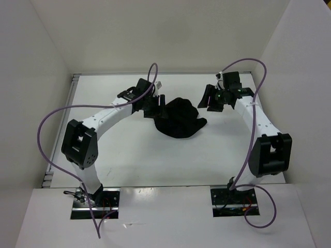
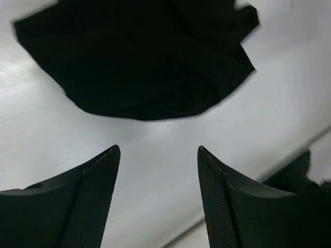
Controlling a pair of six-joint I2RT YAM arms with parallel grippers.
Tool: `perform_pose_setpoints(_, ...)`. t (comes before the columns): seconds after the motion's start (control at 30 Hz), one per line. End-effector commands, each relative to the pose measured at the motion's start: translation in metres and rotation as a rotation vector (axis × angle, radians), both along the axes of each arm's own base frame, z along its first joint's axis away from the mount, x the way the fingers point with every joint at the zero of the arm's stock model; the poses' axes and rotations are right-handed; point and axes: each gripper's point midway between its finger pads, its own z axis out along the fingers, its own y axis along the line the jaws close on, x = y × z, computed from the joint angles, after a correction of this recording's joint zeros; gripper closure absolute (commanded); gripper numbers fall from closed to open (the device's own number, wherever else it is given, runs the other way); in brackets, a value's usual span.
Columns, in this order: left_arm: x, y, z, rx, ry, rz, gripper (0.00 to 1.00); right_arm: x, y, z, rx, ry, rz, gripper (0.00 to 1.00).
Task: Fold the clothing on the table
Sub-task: Move the skirt to the center of the board
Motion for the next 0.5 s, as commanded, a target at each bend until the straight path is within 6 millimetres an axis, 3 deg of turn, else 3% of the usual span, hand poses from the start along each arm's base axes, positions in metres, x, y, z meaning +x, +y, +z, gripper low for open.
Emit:
perform_pose_setpoints(0.0, 0.059, 0.02, -0.006, 0.138, -0.139, 0.205, 0.31, 0.02, -0.004, 0.009, -0.004, -0.036, -0.034, 0.38)
perform_pose_setpoints(0.2, 0.083, 0.04, -0.05, 0.27, -0.115, 0.316, 0.31, 0.021, -0.002, 0.015, 0.006, -0.047, -0.026, 0.38)
perform_pose_setpoints(0.33, 0.09, 0.053, -0.07, 0.31, -0.11, 0.389, 0.29, 0.015, -0.003, 0.013, 0.006, -0.042, -0.026, 0.38)
perform_pose_setpoints(0.47, 0.084, 0.056, -0.096, 0.342, -0.067, 0.378, 0.29, 0.012, -0.005, 0.008, -0.003, -0.032, -0.033, 0.38)
